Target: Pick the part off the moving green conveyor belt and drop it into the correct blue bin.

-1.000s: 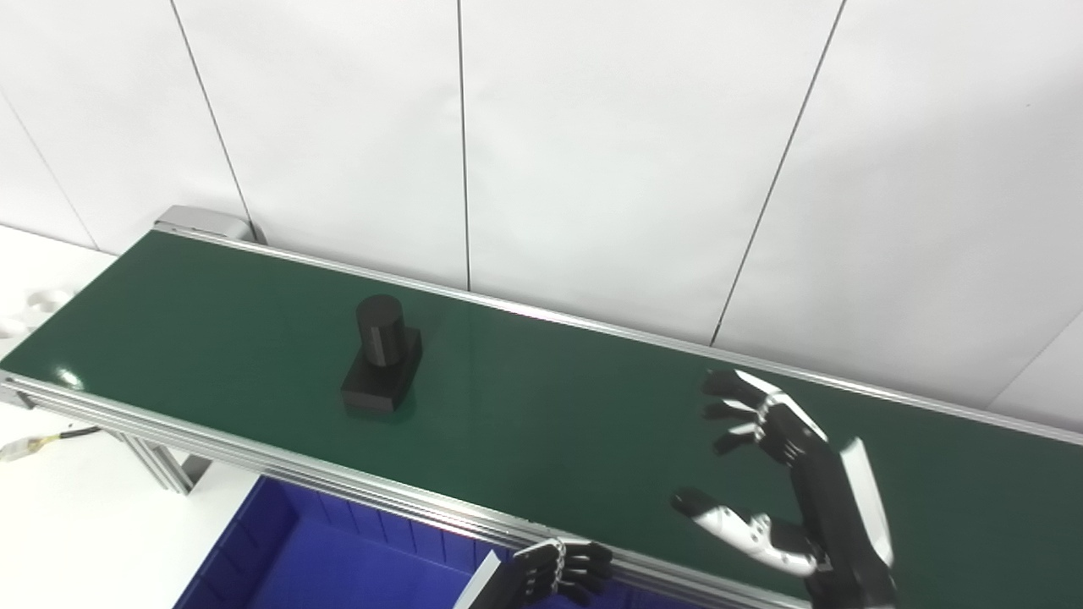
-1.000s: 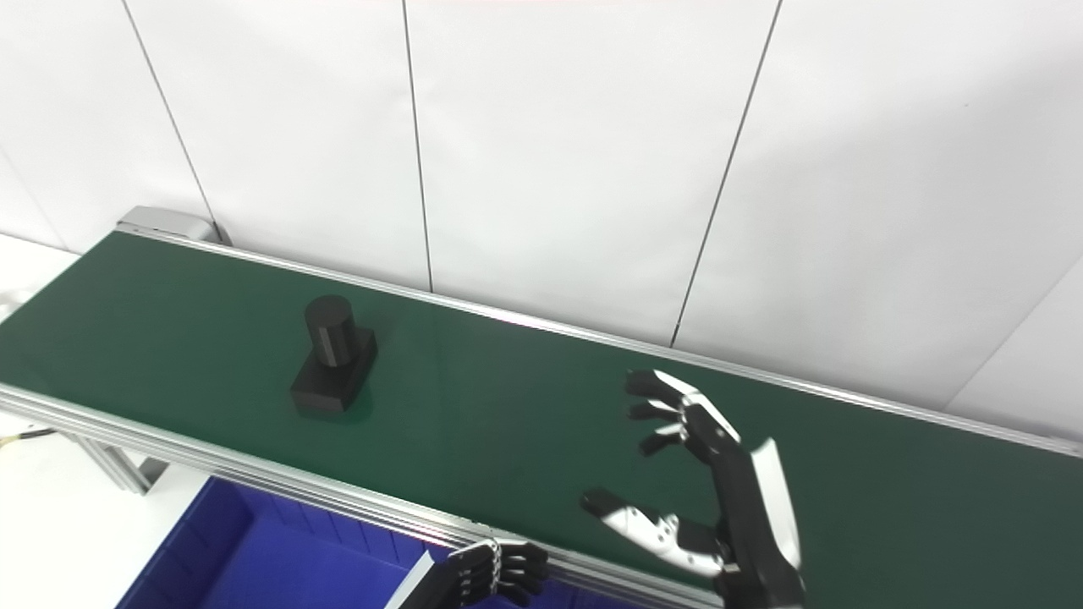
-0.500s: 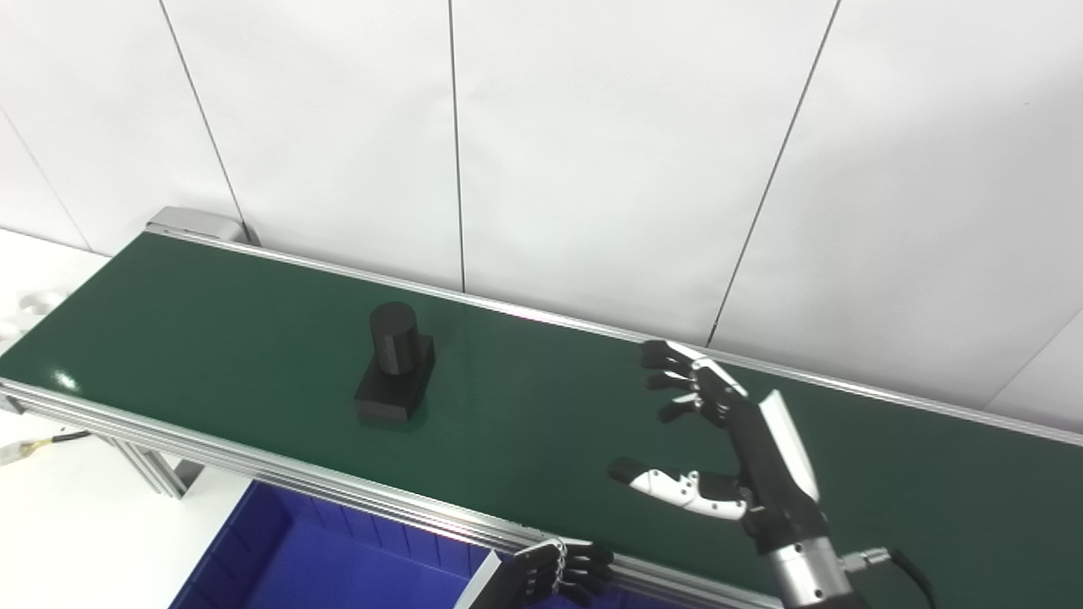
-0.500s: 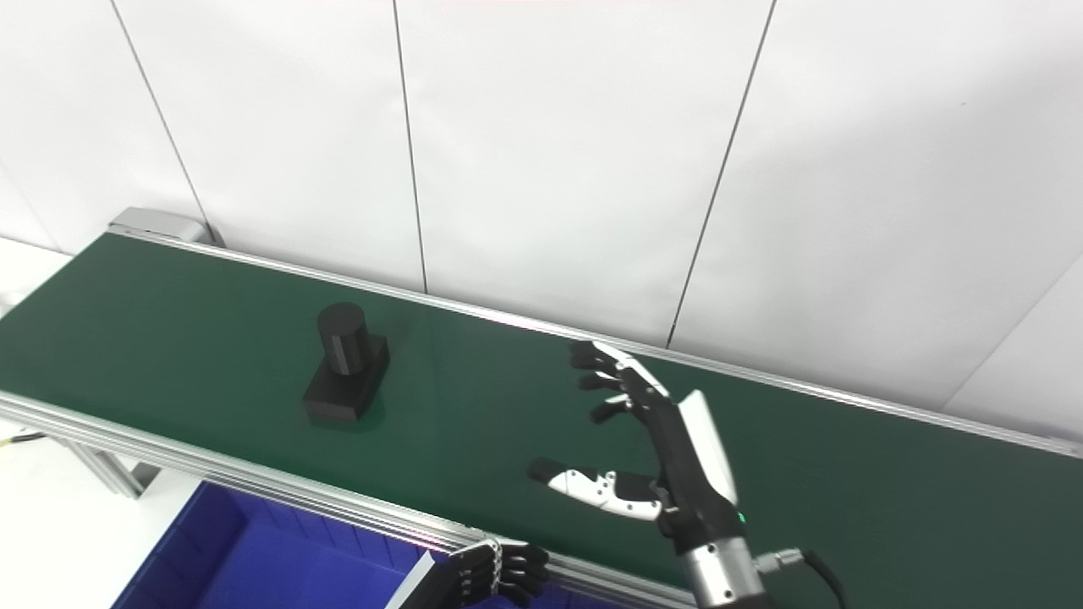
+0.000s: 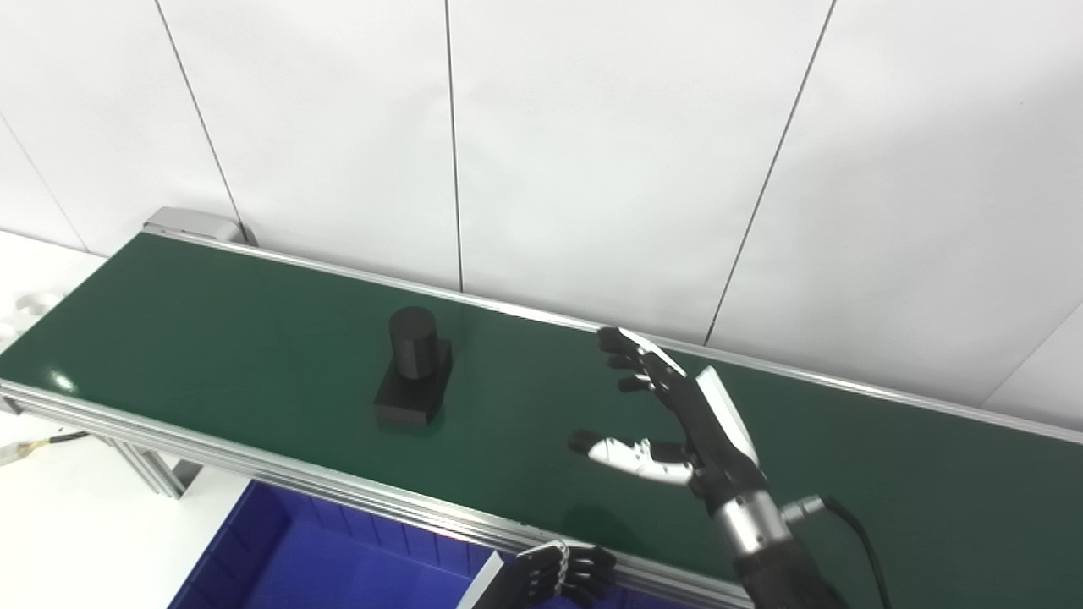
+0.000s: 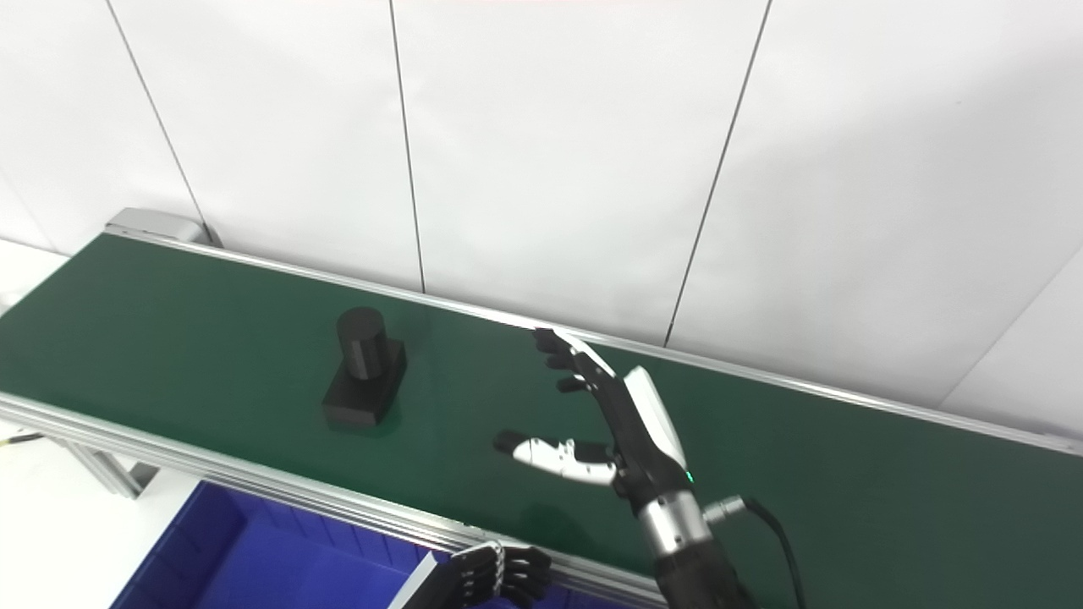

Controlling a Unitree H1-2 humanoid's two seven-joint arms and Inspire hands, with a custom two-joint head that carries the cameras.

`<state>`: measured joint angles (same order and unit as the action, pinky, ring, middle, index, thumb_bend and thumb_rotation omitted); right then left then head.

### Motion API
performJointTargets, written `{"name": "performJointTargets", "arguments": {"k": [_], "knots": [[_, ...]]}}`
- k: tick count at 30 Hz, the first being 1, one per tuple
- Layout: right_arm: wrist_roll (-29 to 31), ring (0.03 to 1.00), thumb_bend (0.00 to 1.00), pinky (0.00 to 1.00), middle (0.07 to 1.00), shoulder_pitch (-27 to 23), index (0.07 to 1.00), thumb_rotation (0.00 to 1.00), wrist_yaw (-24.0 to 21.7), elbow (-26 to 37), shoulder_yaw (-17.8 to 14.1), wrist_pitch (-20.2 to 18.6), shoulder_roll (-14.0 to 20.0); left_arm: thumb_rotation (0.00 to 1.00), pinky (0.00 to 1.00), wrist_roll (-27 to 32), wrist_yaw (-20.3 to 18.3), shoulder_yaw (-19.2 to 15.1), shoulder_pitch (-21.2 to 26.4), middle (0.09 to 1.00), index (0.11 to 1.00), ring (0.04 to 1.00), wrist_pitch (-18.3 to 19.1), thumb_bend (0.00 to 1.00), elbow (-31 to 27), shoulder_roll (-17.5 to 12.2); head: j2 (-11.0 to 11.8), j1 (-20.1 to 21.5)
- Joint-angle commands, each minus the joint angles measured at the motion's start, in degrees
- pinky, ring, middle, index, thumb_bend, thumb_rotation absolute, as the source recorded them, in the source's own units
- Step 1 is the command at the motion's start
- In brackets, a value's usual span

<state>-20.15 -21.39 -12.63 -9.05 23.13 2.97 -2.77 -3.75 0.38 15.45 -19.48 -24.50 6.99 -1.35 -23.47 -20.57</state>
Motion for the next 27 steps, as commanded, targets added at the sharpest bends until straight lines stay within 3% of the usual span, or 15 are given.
{"name": "performJointTargets", "arguments": {"k": [1,14,23,27], "knots": [[0.1,0.828,0.66,0.77,0.846,-3.3,0.868,0.42,0.8,-0.5,0.1,1.1,-2.1,0.48,0.6,0.1,0.6,0.3,0.5,0.672,0.691,0.637,-2.4,0.86,-0.3,0.2,0.0,-0.1],[-1.0,0.832,0.67,0.77,0.851,-8.1,0.87,0.44,2.2,-10.5,0.4,1.2,-3.8,0.47,0.6,-0.2,1.6,1.0,0.9,0.669,0.685,0.638,-2.4,0.85,-0.1,0.4,-0.2,-0.3],[0.4,0.836,0.66,0.77,0.843,-11.8,0.865,0.37,4.1,-17.8,-0.8,3.1,-6.3,0.46,0.6,0.1,1.8,1.3,1.1,0.667,0.682,0.639,-2.4,0.84,0.3,0.4,-0.2,-0.5],[0.5,0.831,0.66,0.76,0.841,-13.4,0.873,0.39,4.3,-20.7,-0.6,2.9,-7.0,0.46,0.6,0.0,2.0,1.5,0.9,0.666,0.678,0.639,-2.4,0.85,0.2,0.6,-0.3,-0.7]]}}
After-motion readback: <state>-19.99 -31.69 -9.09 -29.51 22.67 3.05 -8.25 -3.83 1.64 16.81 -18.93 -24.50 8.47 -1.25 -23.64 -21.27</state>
